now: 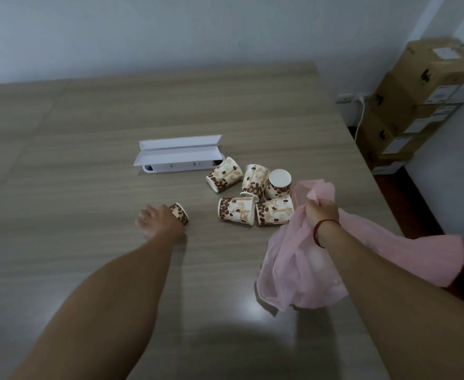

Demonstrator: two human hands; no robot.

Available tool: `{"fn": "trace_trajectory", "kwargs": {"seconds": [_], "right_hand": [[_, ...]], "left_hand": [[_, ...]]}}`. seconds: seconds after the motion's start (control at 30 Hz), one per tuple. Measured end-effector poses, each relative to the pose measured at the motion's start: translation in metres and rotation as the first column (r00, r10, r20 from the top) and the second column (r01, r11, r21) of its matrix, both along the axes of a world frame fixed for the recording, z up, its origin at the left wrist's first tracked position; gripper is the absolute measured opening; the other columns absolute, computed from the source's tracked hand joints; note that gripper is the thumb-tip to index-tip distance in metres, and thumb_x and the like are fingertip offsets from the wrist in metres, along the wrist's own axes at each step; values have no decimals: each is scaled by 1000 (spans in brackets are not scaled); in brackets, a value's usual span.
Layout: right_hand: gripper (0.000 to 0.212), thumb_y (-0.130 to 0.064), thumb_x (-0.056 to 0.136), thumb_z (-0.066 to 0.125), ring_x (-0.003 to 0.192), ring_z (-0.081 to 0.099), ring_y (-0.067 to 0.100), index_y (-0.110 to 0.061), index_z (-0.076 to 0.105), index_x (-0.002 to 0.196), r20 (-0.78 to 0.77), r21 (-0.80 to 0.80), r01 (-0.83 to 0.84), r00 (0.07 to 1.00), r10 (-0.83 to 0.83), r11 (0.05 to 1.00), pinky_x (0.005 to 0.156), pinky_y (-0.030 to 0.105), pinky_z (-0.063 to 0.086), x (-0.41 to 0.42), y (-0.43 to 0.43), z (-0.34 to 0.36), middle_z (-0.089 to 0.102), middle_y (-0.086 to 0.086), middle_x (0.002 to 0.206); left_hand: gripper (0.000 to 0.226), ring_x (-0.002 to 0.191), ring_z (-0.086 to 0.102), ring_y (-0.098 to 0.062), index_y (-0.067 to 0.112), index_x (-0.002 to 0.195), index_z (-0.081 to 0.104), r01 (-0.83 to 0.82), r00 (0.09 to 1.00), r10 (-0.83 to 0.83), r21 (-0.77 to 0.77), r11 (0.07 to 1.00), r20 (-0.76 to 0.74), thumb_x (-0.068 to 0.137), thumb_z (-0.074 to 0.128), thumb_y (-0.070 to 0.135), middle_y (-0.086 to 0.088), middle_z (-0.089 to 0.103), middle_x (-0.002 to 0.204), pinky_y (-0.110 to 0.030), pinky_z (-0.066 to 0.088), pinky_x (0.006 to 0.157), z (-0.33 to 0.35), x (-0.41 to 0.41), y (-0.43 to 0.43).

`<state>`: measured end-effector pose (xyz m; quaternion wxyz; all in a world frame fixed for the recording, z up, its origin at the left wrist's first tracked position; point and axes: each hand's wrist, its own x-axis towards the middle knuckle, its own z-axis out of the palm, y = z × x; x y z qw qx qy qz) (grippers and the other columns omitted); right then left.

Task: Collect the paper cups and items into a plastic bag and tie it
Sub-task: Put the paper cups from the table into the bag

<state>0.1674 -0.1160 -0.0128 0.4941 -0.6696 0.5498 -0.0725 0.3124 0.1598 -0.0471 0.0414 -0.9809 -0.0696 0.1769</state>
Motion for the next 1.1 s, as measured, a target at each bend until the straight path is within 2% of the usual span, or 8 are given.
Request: {"fn": "trace_trajectory", "kwargs": {"seconds": [0.17,0.33,0.57,0.67,0.8,0.9,1.0,1.1], "right_hand": [[35,-19,93,43,98,61,28,-4,63,117,11,26,-11,1000,10,1000,73,22,37,-2,3,8,65,16,116],[31,-16,93,41,65,54,16,-3,62,112,76,26,-7,997,5,1000,47,18,32,-17,1,28,57,5,81],[31,-16,93,47,92,60,31,0,60,116,155,18,27,987,-29,999,66,25,37,-67,-15,58,63,16,98],[31,-15,91,46,82,56,25,1,60,113,183,17,95,978,-97,995,59,22,36,-91,-21,74,59,15,93],[32,-17,93,48,109,61,32,0,61,117,227,17,23,973,-26,1000,47,19,34,-121,-37,91,64,18,117],[33,-16,92,48,91,65,28,-1,61,118,263,24,75,962,-78,997,44,17,32,-141,-45,100,67,17,112],[34,-15,91,46,61,56,14,-6,61,120,268,68,168,946,-181,983,43,19,33,-156,-53,102,66,10,98],[34,-19,91,48,85,66,25,-4,61,119,261,51,131,955,-140,990,55,21,40,-164,-63,99,67,13,109]], "left_hand": [[81,127,44,-33,12,131,47,-84,994,98,-216,973,54,70,69,61,-15,47,134,-44,37,103,-2,-3,-7],[77,115,53,-36,3,127,45,-120,927,320,-652,749,197,76,65,56,-18,53,124,-44,43,93,25,-34,-44],[66,112,57,-32,7,130,43,16,976,185,-882,471,117,81,64,47,-14,58,122,-42,48,95,59,-105,-114],[67,119,56,-32,11,139,38,87,991,57,-920,383,117,85,61,42,-14,57,129,-41,45,102,72,-145,-148],[72,123,54,-37,15,142,31,-28,999,-25,-948,316,-38,83,61,43,-18,54,135,-53,45,103,80,-194,-187],[69,119,57,-36,8,142,30,-138,987,-39,-953,269,-154,89,59,41,-20,55,132,-53,47,102,85,-220,-213],[45,97,59,-28,4,122,55,-102,965,-196,-937,335,-175,100,38,40,-15,63,112,-45,51,94,92,-241,-230],[46,82,59,-25,7,90,62,-208,891,-303,-896,392,-339,101,30,37,-9,64,91,-33,48,74,93,-243,-232]]}}
